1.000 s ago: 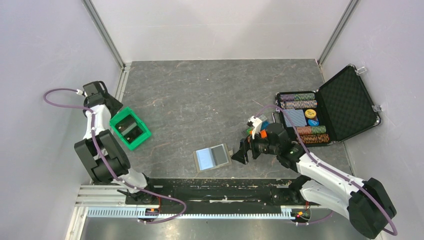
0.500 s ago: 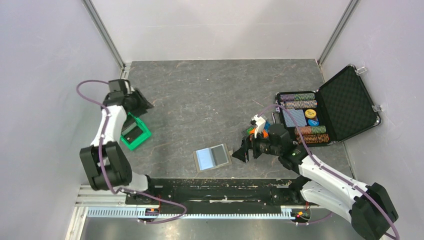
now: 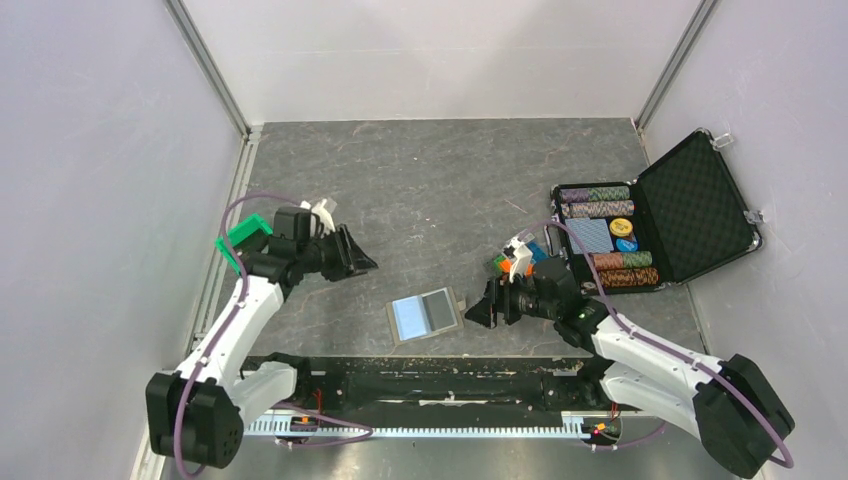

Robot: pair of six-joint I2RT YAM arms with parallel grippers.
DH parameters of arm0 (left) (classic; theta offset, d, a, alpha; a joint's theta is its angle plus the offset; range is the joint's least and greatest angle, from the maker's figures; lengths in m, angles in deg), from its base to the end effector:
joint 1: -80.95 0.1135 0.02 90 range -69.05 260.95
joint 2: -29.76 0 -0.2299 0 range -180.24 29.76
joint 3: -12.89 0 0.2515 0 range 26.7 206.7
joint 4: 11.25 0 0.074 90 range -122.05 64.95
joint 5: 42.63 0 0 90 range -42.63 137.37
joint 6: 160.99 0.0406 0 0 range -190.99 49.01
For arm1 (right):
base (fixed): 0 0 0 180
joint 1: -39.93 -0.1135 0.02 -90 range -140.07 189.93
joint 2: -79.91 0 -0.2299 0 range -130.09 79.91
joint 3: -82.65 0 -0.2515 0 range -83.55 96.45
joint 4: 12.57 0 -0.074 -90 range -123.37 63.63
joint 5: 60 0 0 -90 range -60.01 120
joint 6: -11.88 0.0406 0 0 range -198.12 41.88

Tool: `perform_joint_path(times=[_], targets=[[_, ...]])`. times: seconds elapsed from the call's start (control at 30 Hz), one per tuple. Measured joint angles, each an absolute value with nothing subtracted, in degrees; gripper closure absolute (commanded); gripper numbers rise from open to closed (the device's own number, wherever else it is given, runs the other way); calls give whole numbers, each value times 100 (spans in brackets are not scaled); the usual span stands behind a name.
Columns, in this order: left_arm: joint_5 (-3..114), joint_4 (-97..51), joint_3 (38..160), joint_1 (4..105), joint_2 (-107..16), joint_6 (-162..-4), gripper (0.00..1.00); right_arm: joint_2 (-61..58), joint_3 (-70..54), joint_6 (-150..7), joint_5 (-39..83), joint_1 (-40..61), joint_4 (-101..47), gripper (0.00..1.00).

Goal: Take the credit cards out of the card holder
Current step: Remove the credit card from the card holder.

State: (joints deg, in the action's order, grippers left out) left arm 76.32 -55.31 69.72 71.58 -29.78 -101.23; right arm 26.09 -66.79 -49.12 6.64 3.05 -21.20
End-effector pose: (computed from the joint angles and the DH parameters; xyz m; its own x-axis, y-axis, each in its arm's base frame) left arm 0.2234 -0.0568 0.2200 -0.8576 -0.3051 -0.4141 0.0436 0.7590 -0.6496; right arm 0.1582 0.1388 0.1410 -0.7673 -0.0192 -0.6411 -0.5125 0.6193 0.5948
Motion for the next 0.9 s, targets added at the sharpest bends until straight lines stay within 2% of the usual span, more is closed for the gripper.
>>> perform_joint_path(times=[0.13,0.33,0.43,0.9], targets=[[7820,-5090,6301,6789,-2659,-10496,64,2489,-6649,-4687,721,89,-1801,32],[8028,-4226,5366,6017,-2832,-11054,64,1759,-6223,-4506,898,-335,-1558,37],[8052,-3872,5171,5685,-3046,-11161,65,1409,-6028,-4421,977,-491,-1370,44],[7707,-2950,4570,5519,-3820,-11423,74,-101,-5471,-4316,1368,-561,-1339,46]])
